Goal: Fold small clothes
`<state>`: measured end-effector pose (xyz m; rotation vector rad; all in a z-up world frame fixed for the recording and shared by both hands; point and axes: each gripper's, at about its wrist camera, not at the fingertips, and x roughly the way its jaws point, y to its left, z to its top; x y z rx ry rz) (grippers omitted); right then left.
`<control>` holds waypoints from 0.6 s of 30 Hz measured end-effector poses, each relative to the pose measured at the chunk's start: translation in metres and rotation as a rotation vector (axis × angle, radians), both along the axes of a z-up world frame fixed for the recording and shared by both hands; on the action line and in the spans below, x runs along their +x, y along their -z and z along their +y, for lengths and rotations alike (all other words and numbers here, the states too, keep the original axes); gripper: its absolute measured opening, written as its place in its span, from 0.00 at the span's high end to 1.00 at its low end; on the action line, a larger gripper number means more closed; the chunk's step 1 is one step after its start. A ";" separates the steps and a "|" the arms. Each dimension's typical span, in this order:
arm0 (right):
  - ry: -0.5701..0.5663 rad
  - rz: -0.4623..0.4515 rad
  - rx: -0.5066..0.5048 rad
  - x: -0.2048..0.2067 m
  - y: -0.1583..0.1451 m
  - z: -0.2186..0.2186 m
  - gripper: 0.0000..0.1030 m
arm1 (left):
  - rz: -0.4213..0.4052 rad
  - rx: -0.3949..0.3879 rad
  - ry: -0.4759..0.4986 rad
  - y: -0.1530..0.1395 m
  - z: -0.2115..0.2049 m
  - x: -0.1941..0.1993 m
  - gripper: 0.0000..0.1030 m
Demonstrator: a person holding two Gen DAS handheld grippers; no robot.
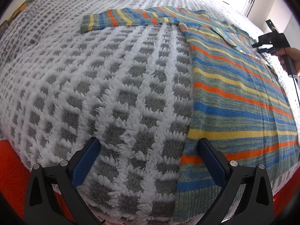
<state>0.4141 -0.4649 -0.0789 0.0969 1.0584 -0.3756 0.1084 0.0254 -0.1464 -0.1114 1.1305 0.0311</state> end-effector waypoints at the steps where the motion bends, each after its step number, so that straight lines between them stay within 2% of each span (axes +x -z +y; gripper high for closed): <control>1: 0.039 -0.037 -0.027 -0.004 -0.010 -0.011 0.58 | 0.001 0.000 0.000 0.000 0.000 0.001 0.00; 2: 0.072 -0.073 -0.060 -0.009 -0.021 -0.018 0.54 | 0.001 -0.001 0.001 0.001 0.000 0.003 0.00; 4: 0.056 -0.160 -0.022 -0.017 -0.041 -0.029 0.50 | -0.001 -0.001 0.005 0.002 0.000 0.005 0.00; 5: 0.039 -0.172 -0.002 -0.017 -0.046 -0.032 0.50 | -0.002 0.001 0.005 0.002 0.000 0.005 0.00; 8: -0.020 -0.143 0.034 -0.011 -0.050 -0.037 0.49 | -0.003 0.007 0.009 0.003 0.000 0.006 0.00; 12: -0.067 -0.043 0.001 0.009 -0.027 -0.029 0.52 | -0.007 0.016 0.014 0.003 -0.001 0.006 0.00; 13: -0.069 -0.017 -0.004 0.013 -0.019 -0.027 0.81 | -0.008 0.018 0.018 0.004 -0.001 0.006 0.00; 14: -0.065 -0.001 -0.035 0.015 -0.013 -0.027 0.97 | -0.008 0.020 0.019 0.004 -0.001 0.006 0.00; 15: -0.043 -0.004 -0.081 0.015 -0.012 -0.029 0.96 | -0.009 0.019 0.019 0.004 -0.001 0.005 0.00; 18: 0.055 -0.074 -0.080 0.005 -0.016 -0.045 0.95 | -0.007 0.019 0.020 0.004 -0.001 0.005 0.00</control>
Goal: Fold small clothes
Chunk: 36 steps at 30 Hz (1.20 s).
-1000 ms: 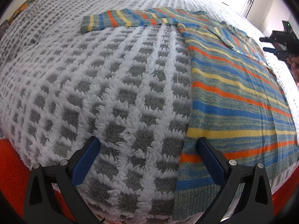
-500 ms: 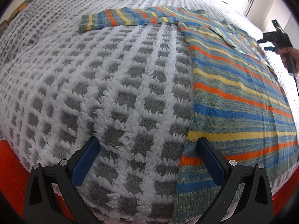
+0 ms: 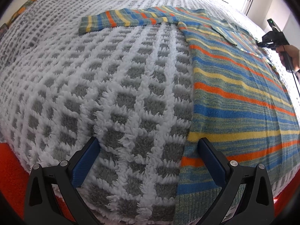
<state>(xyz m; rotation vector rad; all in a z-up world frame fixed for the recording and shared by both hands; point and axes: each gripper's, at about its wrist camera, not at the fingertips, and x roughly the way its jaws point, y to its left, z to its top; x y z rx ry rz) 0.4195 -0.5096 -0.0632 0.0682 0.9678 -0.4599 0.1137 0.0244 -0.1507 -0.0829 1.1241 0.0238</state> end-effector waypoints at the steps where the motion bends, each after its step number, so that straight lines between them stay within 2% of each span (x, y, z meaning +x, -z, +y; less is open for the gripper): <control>1: 0.015 -0.008 0.002 -0.002 0.000 -0.003 0.89 | 0.000 0.001 0.001 0.000 0.000 0.000 0.00; 2: 0.017 -0.008 0.009 -0.003 -0.001 -0.004 0.82 | 0.001 0.002 0.002 0.000 0.000 0.001 0.00; 4: 0.019 -0.010 -0.034 -0.008 -0.008 0.002 0.54 | 0.001 -0.002 0.001 0.000 0.000 0.001 0.00; 6: 0.003 -0.040 -0.073 -0.019 -0.022 0.012 0.46 | 0.001 -0.005 0.001 0.000 0.001 0.001 0.00; 8: -0.061 -0.070 -0.091 -0.033 -0.035 0.032 0.46 | 0.000 -0.005 0.004 0.001 0.001 0.002 0.00; 10: -0.167 -0.064 -0.102 -0.049 -0.040 0.059 0.39 | -0.001 -0.004 0.003 0.001 0.001 0.002 0.00; 13: -0.327 0.003 0.010 -0.076 -0.022 0.092 0.37 | -0.002 -0.005 0.003 0.001 0.001 0.002 0.00; 15: -0.325 0.084 0.014 -0.094 0.002 0.104 0.37 | -0.006 -0.004 0.005 0.001 0.001 0.001 0.00; 17: -0.275 0.105 -0.003 -0.119 0.015 0.104 0.37 | -0.010 -0.003 0.008 0.000 0.002 -0.001 0.00; 20: -0.216 0.018 0.047 -0.171 0.006 0.111 0.37 | -0.007 -0.007 0.016 0.000 0.003 -0.002 0.00; 21: -0.214 -0.020 0.069 -0.190 0.002 0.118 0.30 | -0.006 -0.010 0.015 0.000 0.003 -0.003 0.00; 22: -0.220 -0.059 0.087 -0.212 -0.003 0.131 0.17 | -0.004 -0.011 0.013 0.000 0.003 -0.002 0.00; 24: -0.223 -0.137 0.080 -0.256 -0.007 0.160 0.04 | -0.003 -0.010 0.008 0.001 0.003 -0.001 0.00; 27: -0.213 -0.236 0.039 -0.317 -0.001 0.206 0.04 | -0.013 0.004 0.008 0.002 0.001 -0.002 0.00; 29: -0.179 -0.290 0.006 -0.351 0.014 0.233 0.04 | -0.022 0.005 0.007 0.002 0.000 -0.004 0.00; 31: -0.130 -0.349 0.013 -0.377 0.032 0.255 0.04 | -0.024 -0.002 0.006 0.002 0.000 -0.005 0.00; 34: -0.164 -0.307 0.037 -0.383 0.051 0.270 0.04 | -0.020 -0.013 0.005 0.002 0.003 -0.006 0.00; 36: -0.174 -0.313 -0.012 -0.381 0.050 0.271 0.04 | -0.019 -0.014 0.004 0.002 0.003 -0.006 0.00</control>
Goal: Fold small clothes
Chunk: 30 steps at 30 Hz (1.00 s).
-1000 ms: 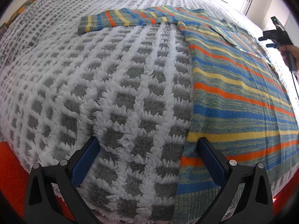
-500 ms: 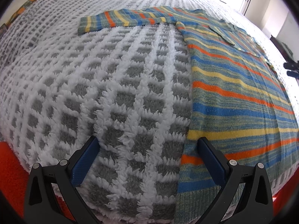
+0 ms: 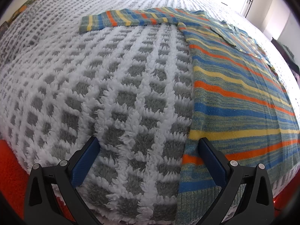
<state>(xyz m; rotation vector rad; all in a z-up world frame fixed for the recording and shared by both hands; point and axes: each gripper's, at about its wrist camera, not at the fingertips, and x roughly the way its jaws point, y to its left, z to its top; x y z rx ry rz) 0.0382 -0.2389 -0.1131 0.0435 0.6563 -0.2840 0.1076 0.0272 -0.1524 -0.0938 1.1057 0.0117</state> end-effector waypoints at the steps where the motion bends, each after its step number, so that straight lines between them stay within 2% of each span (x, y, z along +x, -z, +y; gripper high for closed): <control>1: 0.004 -0.021 -0.017 -0.001 -0.002 0.000 0.04 | 0.000 0.002 0.001 0.000 0.000 0.000 0.00; 5: 0.027 -0.025 -0.078 0.001 0.001 -0.001 0.03 | -0.002 -0.001 0.002 0.000 0.001 0.000 0.00; 9: 0.039 0.001 -0.037 0.003 0.009 -0.010 0.04 | -0.003 -0.006 -0.001 0.000 0.001 -0.001 0.00; 15: 0.062 -0.016 -0.011 -0.002 0.008 -0.018 0.04 | 0.000 0.005 -0.009 -0.001 0.000 0.000 0.00; 30: -0.003 0.032 -0.052 0.008 0.017 -0.003 0.04 | -0.007 0.034 0.008 0.001 -0.006 -0.003 0.00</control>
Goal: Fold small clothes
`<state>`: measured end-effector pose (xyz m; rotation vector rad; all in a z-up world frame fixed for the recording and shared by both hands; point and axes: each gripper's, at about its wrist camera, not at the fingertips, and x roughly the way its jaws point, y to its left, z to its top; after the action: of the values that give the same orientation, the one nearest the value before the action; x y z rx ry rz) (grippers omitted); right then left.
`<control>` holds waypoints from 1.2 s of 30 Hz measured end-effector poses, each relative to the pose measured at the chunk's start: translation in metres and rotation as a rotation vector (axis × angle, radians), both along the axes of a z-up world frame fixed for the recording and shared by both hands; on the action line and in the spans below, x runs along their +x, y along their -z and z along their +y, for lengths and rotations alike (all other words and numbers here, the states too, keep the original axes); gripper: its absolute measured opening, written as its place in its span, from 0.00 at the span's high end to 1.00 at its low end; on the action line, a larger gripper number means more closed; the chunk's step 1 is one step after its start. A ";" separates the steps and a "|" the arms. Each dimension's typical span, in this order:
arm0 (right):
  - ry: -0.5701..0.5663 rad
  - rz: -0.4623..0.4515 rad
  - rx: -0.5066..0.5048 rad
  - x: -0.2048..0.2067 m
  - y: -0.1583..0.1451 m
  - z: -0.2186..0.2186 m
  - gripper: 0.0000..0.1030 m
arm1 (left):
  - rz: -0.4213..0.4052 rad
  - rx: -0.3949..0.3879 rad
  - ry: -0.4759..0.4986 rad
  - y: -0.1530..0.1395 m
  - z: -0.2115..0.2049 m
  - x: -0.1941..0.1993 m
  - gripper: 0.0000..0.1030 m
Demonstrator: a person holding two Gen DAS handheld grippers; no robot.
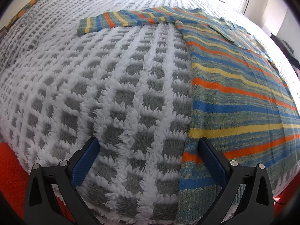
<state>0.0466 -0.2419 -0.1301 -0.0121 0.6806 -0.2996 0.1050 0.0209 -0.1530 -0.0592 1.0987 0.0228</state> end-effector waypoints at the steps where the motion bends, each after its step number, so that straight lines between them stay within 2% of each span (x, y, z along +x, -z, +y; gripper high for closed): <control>1: 0.000 0.001 0.000 0.000 0.000 0.000 0.04 | 0.001 0.000 0.000 0.000 0.000 0.000 0.00; 3: 0.002 0.001 0.001 0.000 0.000 0.000 0.04 | 0.014 -0.003 0.009 -0.001 0.000 0.002 0.00; 5: 0.002 0.001 0.003 0.001 0.000 0.000 0.04 | 0.041 -0.049 0.008 -0.009 0.007 0.006 0.00; 9: -0.008 -0.007 -0.007 -0.001 -0.001 0.002 0.03 | -0.006 -0.256 -0.073 -0.035 0.049 0.010 0.01; 11: -0.017 -0.006 -0.013 0.000 -0.001 0.004 0.03 | -0.034 -0.366 -0.137 -0.044 0.082 0.025 0.01; 13: -0.027 0.001 -0.017 0.001 0.001 0.005 0.04 | -0.047 -0.477 -0.214 -0.047 0.118 0.044 0.01; 17: -0.044 0.018 -0.022 0.006 0.004 0.007 0.04 | -0.103 -0.726 -0.426 -0.045 0.197 0.088 0.02; 19: -0.048 0.023 -0.024 0.008 0.006 0.008 0.03 | -0.099 -0.795 -0.475 -0.038 0.218 0.111 0.02; 21: -0.049 0.027 -0.022 0.009 0.007 0.008 0.03 | -0.092 -0.808 -0.477 -0.033 0.227 0.137 0.03; 24: -0.040 0.037 -0.013 0.012 0.009 0.005 0.03 | -0.052 -0.785 -0.489 -0.018 0.231 0.169 0.07; 27: -0.032 0.046 -0.005 0.014 0.011 0.002 0.03 | -0.020 -0.757 -0.513 -0.003 0.230 0.186 0.19; 29: -0.027 0.050 0.000 0.016 0.012 0.001 0.04 | -0.008 -0.732 -0.493 0.002 0.224 0.197 0.32; 31: -0.024 0.057 0.005 0.018 0.014 -0.001 0.03 | 0.007 -0.690 -0.483 0.007 0.218 0.204 0.35; 33: -0.024 0.059 0.011 0.018 0.015 -0.002 0.04 | 0.020 -0.659 -0.501 0.012 0.218 0.209 0.49; 35: -0.028 0.054 0.014 0.018 0.014 -0.002 0.04 | 0.027 -0.646 -0.515 0.015 0.220 0.212 0.94; 36: -0.030 0.050 0.016 0.018 0.013 -0.002 0.03 | 0.022 -0.662 -0.518 0.014 0.221 0.213 0.95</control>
<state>0.0642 -0.2441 -0.1430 -0.0150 0.7319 -0.2658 0.3181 0.2424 -0.1674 -0.9373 1.0494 0.1234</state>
